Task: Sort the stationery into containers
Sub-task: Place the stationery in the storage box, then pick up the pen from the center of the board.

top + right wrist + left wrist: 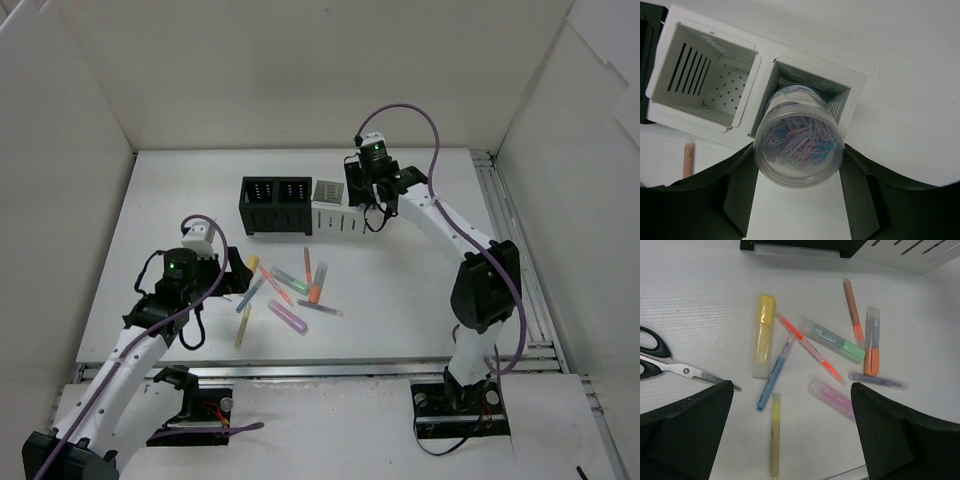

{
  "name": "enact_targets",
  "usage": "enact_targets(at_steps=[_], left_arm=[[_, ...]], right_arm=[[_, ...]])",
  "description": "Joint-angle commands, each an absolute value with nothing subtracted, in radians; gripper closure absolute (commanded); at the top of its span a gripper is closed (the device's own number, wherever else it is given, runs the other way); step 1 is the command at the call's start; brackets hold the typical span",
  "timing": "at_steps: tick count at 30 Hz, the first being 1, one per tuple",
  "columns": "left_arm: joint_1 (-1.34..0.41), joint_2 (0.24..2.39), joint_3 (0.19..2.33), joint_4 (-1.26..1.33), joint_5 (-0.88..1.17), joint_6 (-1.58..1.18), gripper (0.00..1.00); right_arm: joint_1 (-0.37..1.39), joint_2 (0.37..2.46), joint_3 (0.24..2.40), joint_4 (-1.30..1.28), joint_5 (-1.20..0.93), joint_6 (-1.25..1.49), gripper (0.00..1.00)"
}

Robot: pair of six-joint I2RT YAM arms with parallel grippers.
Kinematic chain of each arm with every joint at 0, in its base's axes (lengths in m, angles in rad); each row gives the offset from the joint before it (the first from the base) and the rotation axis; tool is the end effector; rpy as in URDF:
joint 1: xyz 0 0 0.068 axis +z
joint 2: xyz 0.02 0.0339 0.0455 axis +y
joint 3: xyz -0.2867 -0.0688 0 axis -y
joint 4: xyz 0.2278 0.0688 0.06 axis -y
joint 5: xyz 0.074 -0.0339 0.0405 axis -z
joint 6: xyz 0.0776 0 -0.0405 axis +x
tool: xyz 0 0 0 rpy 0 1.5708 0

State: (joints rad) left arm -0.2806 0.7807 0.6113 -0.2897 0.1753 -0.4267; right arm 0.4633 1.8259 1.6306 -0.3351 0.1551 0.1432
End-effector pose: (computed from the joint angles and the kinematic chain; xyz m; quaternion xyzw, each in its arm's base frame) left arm 0.1748 -0.0645 0.2694 -0.0157 0.8473 -0.2518 0.4674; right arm 0.4146 0.1937 0.3294 -0.0999 0.8602 0.0838 0.4930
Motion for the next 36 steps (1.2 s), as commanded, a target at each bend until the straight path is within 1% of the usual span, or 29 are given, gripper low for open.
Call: enact_targets(at_steps=[1, 4, 5, 6, 9, 10, 11, 21, 25, 29, 31, 33, 34, 36], left_arm=[[-0.285, 0.801, 0.690, -0.253, 0.160, -0.416, 0.01], [-0.285, 0.802, 0.693, -0.264, 0.153, -0.417, 0.01], [-0.285, 0.799, 0.693, -0.267, 0.152, -0.417, 0.01], [-0.285, 0.796, 0.692, -0.268, 0.150, -0.419, 0.00], [-0.285, 0.784, 0.686, -0.279, 0.140, -0.420, 0.00], [-0.285, 0.781, 0.684, -0.284, 0.134, -0.422, 0.00], [-0.285, 0.775, 0.686, -0.290, 0.130, -0.422, 0.00], [-0.285, 0.764, 0.672, -0.278, 0.144, -0.430, 0.00], [-0.285, 0.759, 0.676, -0.287, 0.140, -0.425, 0.00], [-0.285, 0.747, 0.680, -0.293, 0.132, -0.420, 0.01], [-0.285, 0.739, 0.678, -0.301, 0.126, -0.425, 0.01], [-0.285, 0.741, 0.678, -0.311, 0.112, -0.434, 0.00], [-0.285, 0.745, 0.680, -0.314, 0.110, -0.446, 0.00], [-0.285, 0.749, 0.670, -0.314, 0.110, -0.460, 0.01]], right_arm=[[0.456, 1.845, 1.703, -0.314, 0.146, 0.118, 0.59], [0.449, 1.873, 1.710, -0.321, 0.170, 0.120, 0.51], [0.448, 1.885, 1.715, -0.325, 0.176, 0.118, 0.44], [0.445, 1.888, 1.720, -0.327, 0.178, 0.120, 0.42], [0.445, 1.899, 1.729, -0.344, 0.178, 0.118, 0.18], [0.449, 1.898, 1.729, -0.350, 0.176, 0.118, 0.12], [0.445, 1.890, 1.726, -0.351, 0.175, 0.120, 0.02], [0.434, 1.779, 1.678, -0.351, 0.155, 0.140, 0.02], [0.396, 1.747, 1.652, -0.350, 0.045, 0.158, 0.02], [0.399, 1.683, 1.585, -0.348, 0.006, 0.127, 0.02], [0.414, 1.640, 1.545, -0.348, 0.008, 0.123, 0.02], [0.468, 1.568, 1.474, -0.344, 0.064, 0.123, 0.02], [0.526, 1.530, 1.429, -0.344, 0.122, 0.145, 0.02], [0.560, 1.505, 1.385, -0.344, 0.127, 0.187, 0.02]])
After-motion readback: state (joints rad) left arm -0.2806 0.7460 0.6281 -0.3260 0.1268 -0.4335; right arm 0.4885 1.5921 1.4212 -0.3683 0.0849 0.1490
